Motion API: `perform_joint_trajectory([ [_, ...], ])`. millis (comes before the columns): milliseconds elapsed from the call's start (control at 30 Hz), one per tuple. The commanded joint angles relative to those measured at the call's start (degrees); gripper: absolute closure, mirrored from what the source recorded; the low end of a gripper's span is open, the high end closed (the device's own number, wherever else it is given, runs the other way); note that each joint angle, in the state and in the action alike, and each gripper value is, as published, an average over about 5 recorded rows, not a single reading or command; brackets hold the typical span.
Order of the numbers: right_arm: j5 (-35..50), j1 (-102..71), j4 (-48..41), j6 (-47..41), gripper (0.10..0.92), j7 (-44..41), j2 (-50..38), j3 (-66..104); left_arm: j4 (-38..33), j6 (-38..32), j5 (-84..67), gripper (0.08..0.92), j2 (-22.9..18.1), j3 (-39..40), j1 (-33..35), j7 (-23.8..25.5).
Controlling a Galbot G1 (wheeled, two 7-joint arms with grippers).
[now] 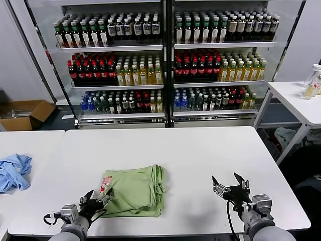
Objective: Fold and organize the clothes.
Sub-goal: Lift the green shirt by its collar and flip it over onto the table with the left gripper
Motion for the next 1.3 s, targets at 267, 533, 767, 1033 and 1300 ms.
perform_joint_trajectory([
  [267, -0.05, 0.07, -0.19, 0.07, 0.203, 0.02, 0.16, -0.33, 4.93, -2.19, -2.99, 0.544, -0.43, -0.23, -3.06, 5.43],
  [533, 0.12, 0.19, -0.27, 0.1, 0.203, -0.07, -0.33, 0.11, 0.0, -2.1, -5.07, 0.769, 7.05, -7.71, 0.79, 10.15],
  [767, 0.25, 1.03, -0.67, 0.13, 0.203, -0.16, -0.25, -0.18, -6.43, 4.38, -17.49, 0.915, 15.36, -28.22, 5.0, 10.8],
  [1033, 0.94, 0.55, -0.3, 0.3, 0.203, -0.5, -0.9, 2.07, -3.67, 6.71, -33.86, 0.917, 24.03, -45.77, 9.62, 10.36],
  [1300, 1.35, -2.78, 0.81, 1.03, 0.203, -1.26, -1.48, 6.75, -4.54, 6.79, -39.88, 0.917, 26.98, -45.55, 9.94, 5.47],
])
